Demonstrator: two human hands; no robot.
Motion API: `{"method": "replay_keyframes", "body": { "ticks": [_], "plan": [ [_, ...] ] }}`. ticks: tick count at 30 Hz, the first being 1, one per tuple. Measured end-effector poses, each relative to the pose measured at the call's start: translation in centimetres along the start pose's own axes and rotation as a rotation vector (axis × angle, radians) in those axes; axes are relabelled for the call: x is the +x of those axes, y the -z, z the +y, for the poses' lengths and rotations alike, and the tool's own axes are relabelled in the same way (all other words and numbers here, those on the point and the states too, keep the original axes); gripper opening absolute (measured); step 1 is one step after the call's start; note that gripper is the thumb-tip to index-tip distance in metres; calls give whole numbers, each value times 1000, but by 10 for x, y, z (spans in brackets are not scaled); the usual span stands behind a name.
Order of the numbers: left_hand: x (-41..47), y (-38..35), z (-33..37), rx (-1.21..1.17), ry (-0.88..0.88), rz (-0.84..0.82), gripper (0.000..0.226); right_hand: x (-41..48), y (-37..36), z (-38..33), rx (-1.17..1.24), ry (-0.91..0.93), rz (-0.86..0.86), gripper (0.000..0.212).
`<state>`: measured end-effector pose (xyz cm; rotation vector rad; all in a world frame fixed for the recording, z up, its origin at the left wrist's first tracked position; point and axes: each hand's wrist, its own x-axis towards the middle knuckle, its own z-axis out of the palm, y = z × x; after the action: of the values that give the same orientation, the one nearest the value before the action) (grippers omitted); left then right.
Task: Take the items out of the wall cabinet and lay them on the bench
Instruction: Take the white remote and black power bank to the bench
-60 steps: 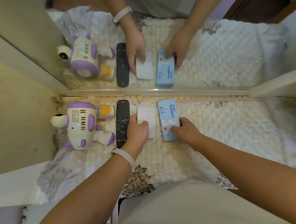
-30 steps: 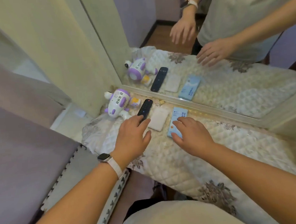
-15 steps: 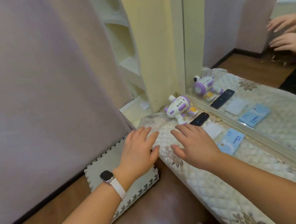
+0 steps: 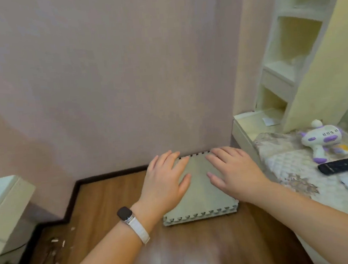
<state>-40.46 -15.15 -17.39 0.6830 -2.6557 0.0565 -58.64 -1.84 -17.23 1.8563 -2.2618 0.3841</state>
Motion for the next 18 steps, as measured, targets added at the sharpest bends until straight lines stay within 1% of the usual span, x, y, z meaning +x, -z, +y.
{"method": "replay_keyframes", "body": {
  "ticks": [5,10,18],
  "plan": [
    [-90,39,-75,-21,226,32,44,36,-16,-113,-5,188,-10,48],
    [-175,75,-135,4,393,57,45,59,-31,-217,17,338,-14,48],
    [-276,117,-196,136,665,69,44,99,-48,-343,46,630,-60,50]
  ]
}}
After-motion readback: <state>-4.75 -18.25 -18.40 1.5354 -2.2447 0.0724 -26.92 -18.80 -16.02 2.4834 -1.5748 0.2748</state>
